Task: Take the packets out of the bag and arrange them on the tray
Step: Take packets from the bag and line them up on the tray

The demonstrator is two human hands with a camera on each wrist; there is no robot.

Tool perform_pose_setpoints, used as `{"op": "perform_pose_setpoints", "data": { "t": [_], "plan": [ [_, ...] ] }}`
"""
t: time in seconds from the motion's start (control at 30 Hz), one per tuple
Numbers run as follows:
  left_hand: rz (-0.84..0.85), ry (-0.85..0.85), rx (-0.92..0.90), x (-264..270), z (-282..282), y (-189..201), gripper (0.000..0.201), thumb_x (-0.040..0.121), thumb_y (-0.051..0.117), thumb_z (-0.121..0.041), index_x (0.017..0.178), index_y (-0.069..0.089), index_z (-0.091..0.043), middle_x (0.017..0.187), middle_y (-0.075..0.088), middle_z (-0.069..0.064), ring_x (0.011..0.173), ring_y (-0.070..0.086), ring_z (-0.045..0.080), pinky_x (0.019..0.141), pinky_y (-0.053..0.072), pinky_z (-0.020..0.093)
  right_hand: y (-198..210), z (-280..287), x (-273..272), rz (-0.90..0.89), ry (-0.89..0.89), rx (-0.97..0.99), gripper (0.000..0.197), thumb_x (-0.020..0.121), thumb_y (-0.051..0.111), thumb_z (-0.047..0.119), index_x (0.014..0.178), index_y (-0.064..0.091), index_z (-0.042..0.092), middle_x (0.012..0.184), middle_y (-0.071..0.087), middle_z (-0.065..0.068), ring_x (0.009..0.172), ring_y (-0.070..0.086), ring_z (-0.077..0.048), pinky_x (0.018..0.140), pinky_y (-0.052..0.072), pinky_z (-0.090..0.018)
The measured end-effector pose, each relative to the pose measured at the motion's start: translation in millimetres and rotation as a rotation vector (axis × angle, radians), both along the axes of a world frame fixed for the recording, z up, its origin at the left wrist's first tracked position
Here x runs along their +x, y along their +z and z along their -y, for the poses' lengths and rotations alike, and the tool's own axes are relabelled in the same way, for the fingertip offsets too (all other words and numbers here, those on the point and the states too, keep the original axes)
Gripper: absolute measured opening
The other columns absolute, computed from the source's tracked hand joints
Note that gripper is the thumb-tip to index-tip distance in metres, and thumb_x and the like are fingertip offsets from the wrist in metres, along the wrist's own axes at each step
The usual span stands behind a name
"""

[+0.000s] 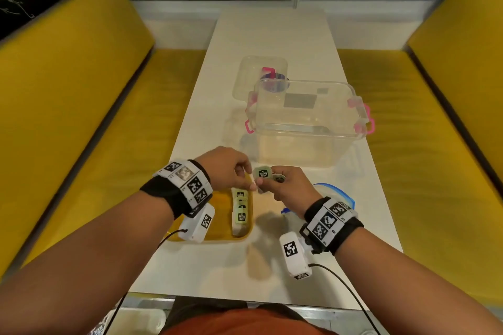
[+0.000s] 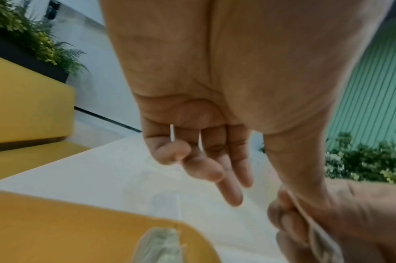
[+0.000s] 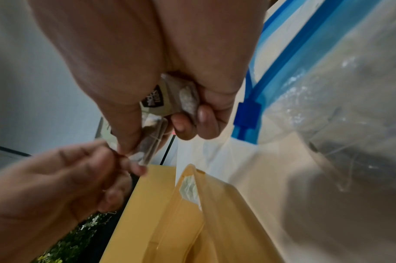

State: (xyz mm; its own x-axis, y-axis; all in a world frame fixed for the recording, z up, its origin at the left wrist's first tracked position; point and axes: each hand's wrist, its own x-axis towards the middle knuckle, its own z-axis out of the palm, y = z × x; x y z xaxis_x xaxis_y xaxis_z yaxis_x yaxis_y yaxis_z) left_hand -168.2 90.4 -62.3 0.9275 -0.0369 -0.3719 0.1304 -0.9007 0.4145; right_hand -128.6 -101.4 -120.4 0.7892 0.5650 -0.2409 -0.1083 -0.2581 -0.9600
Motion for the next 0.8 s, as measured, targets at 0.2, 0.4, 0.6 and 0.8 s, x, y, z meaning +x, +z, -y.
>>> {"op": "perform_pose_setpoints", "data": {
  "t": [0.2,0.4,0.6,0.8],
  "plan": [
    [0.211,-0.03,0.008,-8.0,13.3,20.5,0.016,0.087,0.067,-0.036,0.101,0.07,-0.028,0.089,0.068,-0.012,0.077,0.057,0.004,0.074,0.045,0.023,5.2,-4.9,-1.5,0.001,0.06,0.025,0.011,0.081,0.078,0.023,0.077,0.073,0.014,0.074,0.072,-0.015,0.059,0.048,-0.02,0.053,0.035,-0.028],
    [0.262,-0.005,0.079,-12.7,15.3,26.0,0.012,0.087,0.066,-0.037,0.096,0.07,-0.029,0.089,0.069,-0.01,0.081,0.06,0.009,0.076,0.05,0.029,2.9,-7.3,1.5,0.09,0.08,-0.013,0.037,0.077,0.081,0.034,0.081,0.069,-0.001,0.064,0.053,-0.011,0.057,0.041,-0.018,0.056,0.033,-0.033],
    [0.235,0.027,0.111,-18.7,9.1,30.1,0.012,0.087,0.066,-0.037,0.095,0.069,-0.03,0.089,0.068,-0.01,0.082,0.06,0.009,0.075,0.05,0.028,2.2,-10.2,5.1,0.132,0.117,-0.046,0.017,0.081,0.079,0.024,0.091,0.074,0.012,0.064,0.061,0.01,0.05,0.048,0.0,0.051,0.038,-0.016],
    [-0.024,-0.063,0.297,-36.6,5.9,11.5,0.017,0.086,0.066,-0.03,0.102,0.07,-0.029,0.097,0.068,-0.006,0.089,0.06,0.015,0.072,0.042,0.025,-13.0,-13.1,10.8,0.157,0.097,-0.173,0.016,0.087,0.069,0.014,0.102,0.068,0.015,0.075,0.062,0.008,0.055,0.054,0.003,0.057,0.041,-0.015]
  ]
}}
